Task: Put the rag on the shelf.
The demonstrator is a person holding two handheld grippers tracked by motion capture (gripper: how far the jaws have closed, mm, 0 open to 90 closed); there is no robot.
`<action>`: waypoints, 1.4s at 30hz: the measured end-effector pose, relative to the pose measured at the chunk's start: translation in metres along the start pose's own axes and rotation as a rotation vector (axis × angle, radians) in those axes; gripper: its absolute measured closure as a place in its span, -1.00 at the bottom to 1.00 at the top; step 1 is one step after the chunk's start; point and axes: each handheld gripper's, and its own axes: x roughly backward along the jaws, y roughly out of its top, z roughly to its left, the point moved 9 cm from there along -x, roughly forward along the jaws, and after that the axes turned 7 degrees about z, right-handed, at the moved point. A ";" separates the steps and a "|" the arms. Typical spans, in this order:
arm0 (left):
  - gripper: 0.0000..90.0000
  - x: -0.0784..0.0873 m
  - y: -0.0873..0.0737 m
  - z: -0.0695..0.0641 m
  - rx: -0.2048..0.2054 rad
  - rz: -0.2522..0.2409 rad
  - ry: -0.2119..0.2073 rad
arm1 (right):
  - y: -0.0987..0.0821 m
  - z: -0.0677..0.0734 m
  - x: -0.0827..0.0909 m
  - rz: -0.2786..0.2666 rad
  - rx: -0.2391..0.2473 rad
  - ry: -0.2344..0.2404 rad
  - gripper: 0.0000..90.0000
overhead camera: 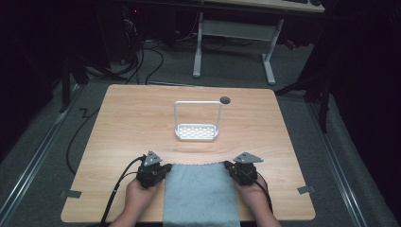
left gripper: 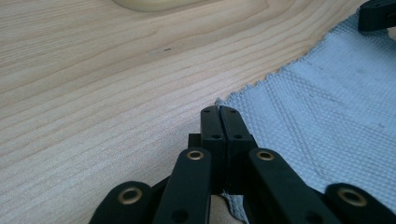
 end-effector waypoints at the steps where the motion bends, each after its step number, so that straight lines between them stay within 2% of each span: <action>1: 1.00 0.002 0.001 0.000 -0.001 -0.010 -0.005 | 0.002 -0.001 0.003 -0.017 -0.004 0.002 0.98; 3: 1.00 0.005 0.002 -0.001 -0.002 -0.032 -0.010 | 0.005 0.000 0.008 -0.043 -0.015 0.010 0.98; 13: 1.00 0.027 0.016 -0.006 0.006 -0.149 -0.029 | 0.017 0.009 0.029 -0.145 0.013 -0.011 0.98; 18: 1.00 0.034 0.023 -0.005 0.012 -0.184 -0.034 | 0.028 0.012 0.041 -0.202 0.020 -0.027 0.98; 21: 1.00 0.038 0.029 -0.003 0.010 -0.198 -0.030 | 0.035 0.013 0.046 -0.226 0.008 -0.026 0.99; 26: 1.00 0.057 0.051 0.001 0.000 -0.260 -0.011 | 0.048 0.011 0.055 -0.257 0.016 -0.036 0.99; 29: 1.00 0.065 0.062 0.004 0.005 -0.296 -0.010 | 0.058 0.008 0.063 -0.286 0.002 -0.034 0.98; 30: 1.00 0.068 0.069 0.005 0.008 -0.321 -0.007 | 0.060 0.007 0.065 -0.293 0.005 -0.033 0.98; 42: 1.00 0.091 0.111 0.006 -0.024 -0.421 0.018 | 0.106 -0.002 0.093 -0.399 0.013 -0.055 0.98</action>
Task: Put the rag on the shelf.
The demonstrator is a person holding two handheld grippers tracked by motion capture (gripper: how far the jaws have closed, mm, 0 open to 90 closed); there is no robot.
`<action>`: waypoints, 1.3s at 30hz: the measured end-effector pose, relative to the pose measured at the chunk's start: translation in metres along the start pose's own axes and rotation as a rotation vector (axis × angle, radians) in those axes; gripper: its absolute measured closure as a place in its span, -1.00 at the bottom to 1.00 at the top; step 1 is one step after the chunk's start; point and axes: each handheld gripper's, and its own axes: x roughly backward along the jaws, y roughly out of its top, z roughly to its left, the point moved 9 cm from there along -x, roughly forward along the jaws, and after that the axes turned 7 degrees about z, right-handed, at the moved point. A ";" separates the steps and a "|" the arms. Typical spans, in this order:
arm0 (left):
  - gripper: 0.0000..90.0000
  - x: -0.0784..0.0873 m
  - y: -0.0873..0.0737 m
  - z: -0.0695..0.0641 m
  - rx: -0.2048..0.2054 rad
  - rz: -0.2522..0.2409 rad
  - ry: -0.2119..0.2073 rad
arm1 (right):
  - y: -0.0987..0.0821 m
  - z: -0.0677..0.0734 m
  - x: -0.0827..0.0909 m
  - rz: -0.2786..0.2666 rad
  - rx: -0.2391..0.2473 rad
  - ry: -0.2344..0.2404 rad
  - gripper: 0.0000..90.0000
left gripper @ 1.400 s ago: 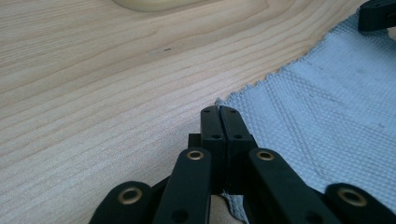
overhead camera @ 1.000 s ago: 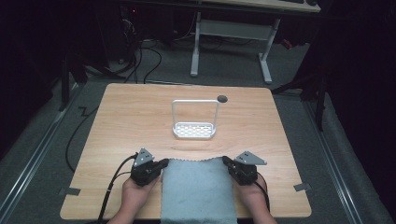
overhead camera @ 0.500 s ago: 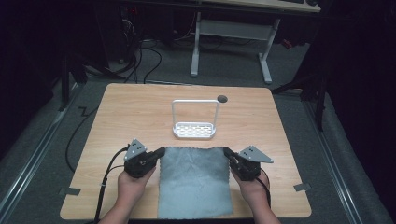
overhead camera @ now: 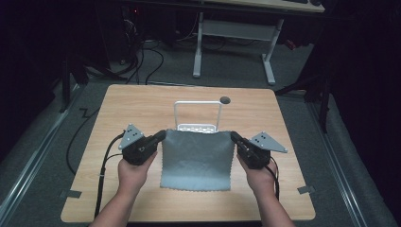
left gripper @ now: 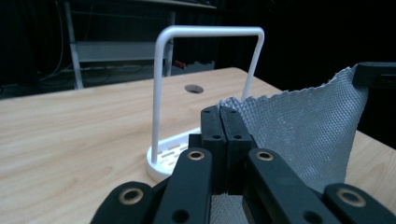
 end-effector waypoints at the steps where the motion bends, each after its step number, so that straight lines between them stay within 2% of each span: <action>1: 1.00 0.000 0.003 0.000 -0.003 -0.007 0.001 | 0.005 -0.001 0.001 -0.009 -0.002 -0.002 0.98; 15: 1.00 0.010 0.043 0.004 -0.037 -0.083 0.023 | 0.050 -0.003 0.008 -0.090 0.011 -0.009 0.99; 20: 1.00 0.011 0.054 0.007 -0.056 -0.102 0.033 | 0.061 -0.006 0.007 -0.101 0.014 -0.013 0.99; 24: 1.00 0.008 0.060 0.011 -0.078 -0.095 0.043 | 0.068 -0.007 0.006 -0.110 0.015 -0.015 0.98; 30: 1.00 0.004 0.072 0.019 -0.081 -0.112 0.055 | 0.079 -0.010 0.001 -0.122 0.016 -0.018 0.99; 36: 1.00 -0.004 0.078 0.030 -0.092 -0.109 0.095 | 0.083 -0.013 -0.012 -0.110 0.022 -0.025 0.99; 39: 1.00 -0.010 0.082 0.036 -0.095 -0.105 0.109 | 0.085 -0.016 -0.018 -0.111 0.009 -0.029 0.99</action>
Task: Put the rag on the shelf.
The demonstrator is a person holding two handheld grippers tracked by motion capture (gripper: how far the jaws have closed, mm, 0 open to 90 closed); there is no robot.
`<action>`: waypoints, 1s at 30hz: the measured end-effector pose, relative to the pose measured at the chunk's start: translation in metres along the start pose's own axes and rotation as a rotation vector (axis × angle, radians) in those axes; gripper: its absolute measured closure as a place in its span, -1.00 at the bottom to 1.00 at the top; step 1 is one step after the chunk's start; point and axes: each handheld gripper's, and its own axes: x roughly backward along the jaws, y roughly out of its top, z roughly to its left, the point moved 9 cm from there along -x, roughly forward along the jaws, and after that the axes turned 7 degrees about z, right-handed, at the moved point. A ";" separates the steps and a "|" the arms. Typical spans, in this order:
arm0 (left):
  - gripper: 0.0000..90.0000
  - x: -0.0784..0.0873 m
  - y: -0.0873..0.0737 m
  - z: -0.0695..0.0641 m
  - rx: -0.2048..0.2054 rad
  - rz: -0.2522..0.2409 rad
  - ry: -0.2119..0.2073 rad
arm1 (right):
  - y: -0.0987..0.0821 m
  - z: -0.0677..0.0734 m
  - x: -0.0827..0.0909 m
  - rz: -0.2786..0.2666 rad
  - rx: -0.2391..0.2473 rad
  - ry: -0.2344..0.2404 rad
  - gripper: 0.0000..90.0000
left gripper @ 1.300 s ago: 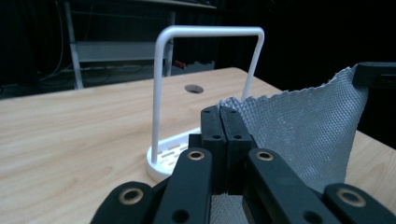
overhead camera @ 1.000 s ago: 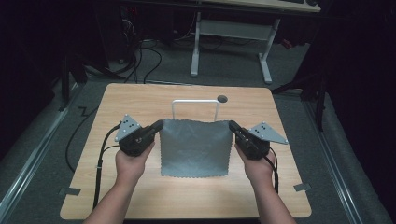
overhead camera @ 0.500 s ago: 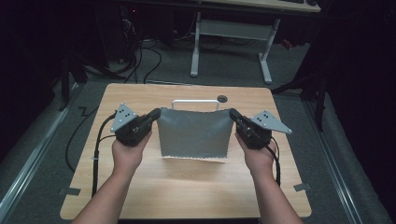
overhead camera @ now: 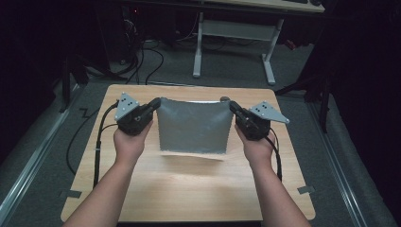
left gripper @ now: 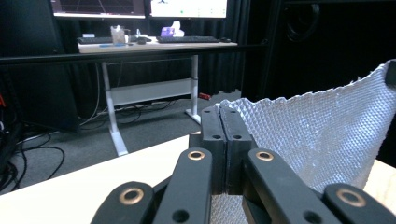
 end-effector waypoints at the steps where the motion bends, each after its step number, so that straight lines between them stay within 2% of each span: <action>1: 1.00 -0.002 0.001 0.001 -0.001 -0.001 0.004 | 0.000 -0.001 -0.002 0.002 -0.005 0.000 0.99; 6: 1.00 -0.014 0.011 0.011 -0.006 -0.003 0.020 | 0.006 -0.006 -0.014 -0.008 -0.021 -0.010 0.99; 11: 1.00 -0.031 0.020 0.019 -0.007 0.002 0.027 | 0.016 -0.018 -0.028 -0.017 -0.037 -0.028 0.99; 13: 1.00 -0.036 0.024 0.022 -0.004 0.000 0.026 | 0.020 -0.023 -0.035 -0.012 -0.032 -0.034 0.99; 19: 1.00 -0.052 0.026 0.029 -0.035 0.018 0.038 | 0.026 -0.036 -0.049 0.003 -0.027 -0.053 0.99; 22: 1.00 -0.057 0.027 0.032 -0.018 0.017 0.030 | 0.027 -0.040 -0.055 0.008 -0.009 -0.065 0.99; 26: 1.00 -0.063 0.029 0.036 -0.059 0.032 0.048 | 0.027 -0.044 -0.061 0.015 -0.002 -0.071 0.99; 28: 1.00 -0.065 0.030 0.038 -0.053 0.033 0.052 | 0.027 -0.046 -0.066 0.021 -0.022 -0.062 0.99; 29: 1.00 -0.067 0.031 0.040 -0.041 0.030 0.057 | 0.028 -0.047 -0.067 0.023 -0.026 -0.057 0.99; 30: 1.00 -0.069 0.029 0.041 -0.015 0.038 0.040 | 0.027 -0.048 -0.070 0.027 -0.047 -0.049 0.99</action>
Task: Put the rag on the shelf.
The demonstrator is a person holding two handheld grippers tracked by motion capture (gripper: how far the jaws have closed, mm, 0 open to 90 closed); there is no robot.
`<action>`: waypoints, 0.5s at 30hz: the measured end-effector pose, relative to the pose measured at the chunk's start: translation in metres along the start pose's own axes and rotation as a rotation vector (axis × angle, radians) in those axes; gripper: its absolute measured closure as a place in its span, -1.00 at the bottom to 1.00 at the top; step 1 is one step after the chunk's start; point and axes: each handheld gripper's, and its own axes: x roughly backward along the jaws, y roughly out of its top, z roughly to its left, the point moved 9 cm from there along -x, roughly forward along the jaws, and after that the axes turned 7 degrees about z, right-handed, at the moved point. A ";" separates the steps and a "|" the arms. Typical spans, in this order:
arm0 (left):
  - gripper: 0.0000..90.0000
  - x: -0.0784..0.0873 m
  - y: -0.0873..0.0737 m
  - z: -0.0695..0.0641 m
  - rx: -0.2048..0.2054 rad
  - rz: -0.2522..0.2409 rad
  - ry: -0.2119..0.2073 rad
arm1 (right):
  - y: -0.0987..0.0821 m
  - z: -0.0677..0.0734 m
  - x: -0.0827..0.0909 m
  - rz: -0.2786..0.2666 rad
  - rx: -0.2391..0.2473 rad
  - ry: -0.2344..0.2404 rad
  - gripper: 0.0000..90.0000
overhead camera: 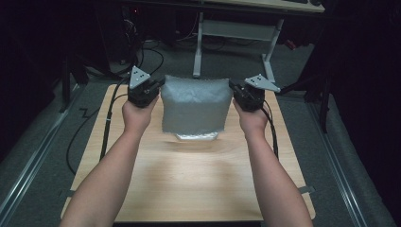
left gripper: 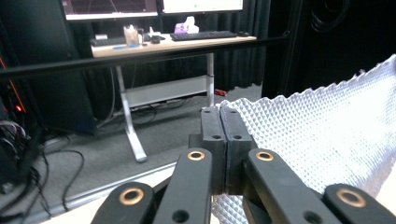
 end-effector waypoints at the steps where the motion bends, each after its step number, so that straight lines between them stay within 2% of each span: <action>1: 1.00 -0.003 -0.004 0.002 0.015 0.023 -0.011 | -0.001 -0.002 -0.003 0.013 -0.011 0.002 0.99; 6: 1.00 -0.017 -0.024 0.003 0.000 0.105 -0.003 | -0.014 -0.007 -0.020 0.081 0.016 -0.017 0.99; 9: 1.00 -0.022 -0.034 0.004 0.003 0.123 -0.006 | -0.025 -0.009 -0.027 0.117 0.001 -0.011 0.99; 15: 1.00 -0.028 -0.056 0.001 0.001 0.173 -0.041 | -0.041 -0.012 -0.030 0.140 -0.018 0.011 0.99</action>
